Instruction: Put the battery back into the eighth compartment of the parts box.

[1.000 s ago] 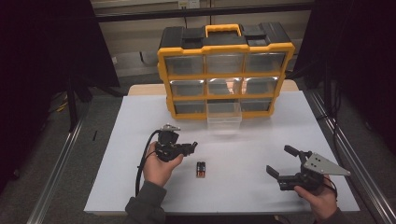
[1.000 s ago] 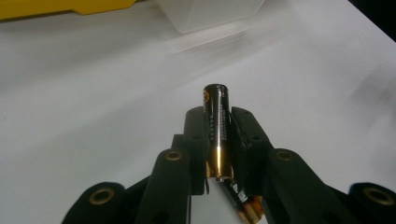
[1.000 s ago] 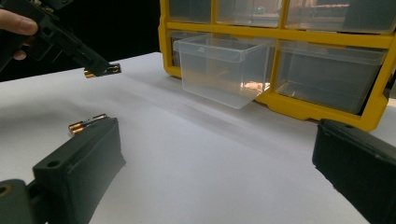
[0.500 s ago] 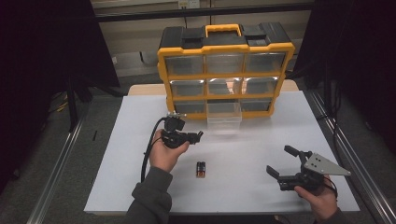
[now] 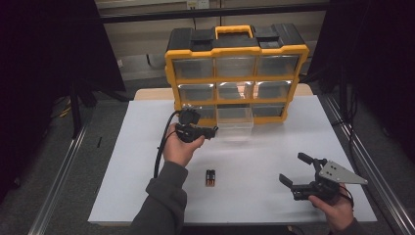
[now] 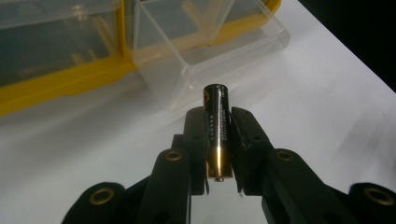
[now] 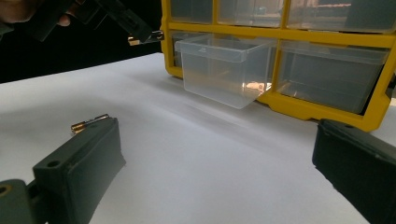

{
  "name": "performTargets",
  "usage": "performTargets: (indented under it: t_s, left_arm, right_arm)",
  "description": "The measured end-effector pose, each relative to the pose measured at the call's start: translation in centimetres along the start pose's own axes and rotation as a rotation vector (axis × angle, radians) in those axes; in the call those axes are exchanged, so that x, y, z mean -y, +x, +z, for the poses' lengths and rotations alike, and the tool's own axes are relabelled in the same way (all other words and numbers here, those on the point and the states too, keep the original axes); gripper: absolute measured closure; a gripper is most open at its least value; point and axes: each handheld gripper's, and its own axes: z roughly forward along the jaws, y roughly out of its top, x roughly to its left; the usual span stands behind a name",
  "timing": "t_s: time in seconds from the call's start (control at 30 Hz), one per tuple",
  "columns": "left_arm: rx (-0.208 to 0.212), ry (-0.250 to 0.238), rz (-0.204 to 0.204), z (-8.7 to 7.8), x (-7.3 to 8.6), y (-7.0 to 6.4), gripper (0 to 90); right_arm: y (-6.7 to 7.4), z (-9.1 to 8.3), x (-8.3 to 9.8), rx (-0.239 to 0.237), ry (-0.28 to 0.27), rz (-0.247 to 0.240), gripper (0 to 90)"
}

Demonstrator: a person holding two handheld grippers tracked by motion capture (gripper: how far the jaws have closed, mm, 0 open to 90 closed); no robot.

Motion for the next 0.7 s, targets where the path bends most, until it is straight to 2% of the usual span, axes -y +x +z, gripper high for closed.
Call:
performTargets:
  t_s: [0.23, 0.3, 0.53, 0.57, 0.67, 0.7]
  left_arm:
    - [0.0, 0.002, 0.009, 0.9, -1.3, -0.2, 77.4]
    - [-0.004, 0.0, 0.02, 1.3, -2.0, -0.4, 77.3]
    - [-0.01, -0.027, 0.017, 2.4, -3.5, -0.7, 77.4]
    - [-0.012, -0.015, 0.025, 2.5, -3.7, -0.7, 77.3]
    - [-0.012, -0.03, 0.019, 3.0, -4.2, -0.9, 77.3]
    - [-0.018, -0.025, 0.028, 3.1, -4.4, -0.8, 77.3]
  right_arm:
    - [-0.1, 0.0, 0.0, 0.001, -0.003, 0.002, 1.4]
    - [0.0, 0.0, 0.0, 0.005, -0.005, 0.019, 1.4]
    - [-0.1, -0.1, 0.0, -0.006, -0.003, 0.008, 1.4]
    - [-0.1, -0.1, 0.0, -0.002, -0.005, 0.01, 1.4]
    - [-0.1, -0.1, 0.0, -0.005, -0.008, 0.004, 1.4]
    - [-0.1, -0.1, 0.0, -0.006, -0.009, 0.004, 1.4]
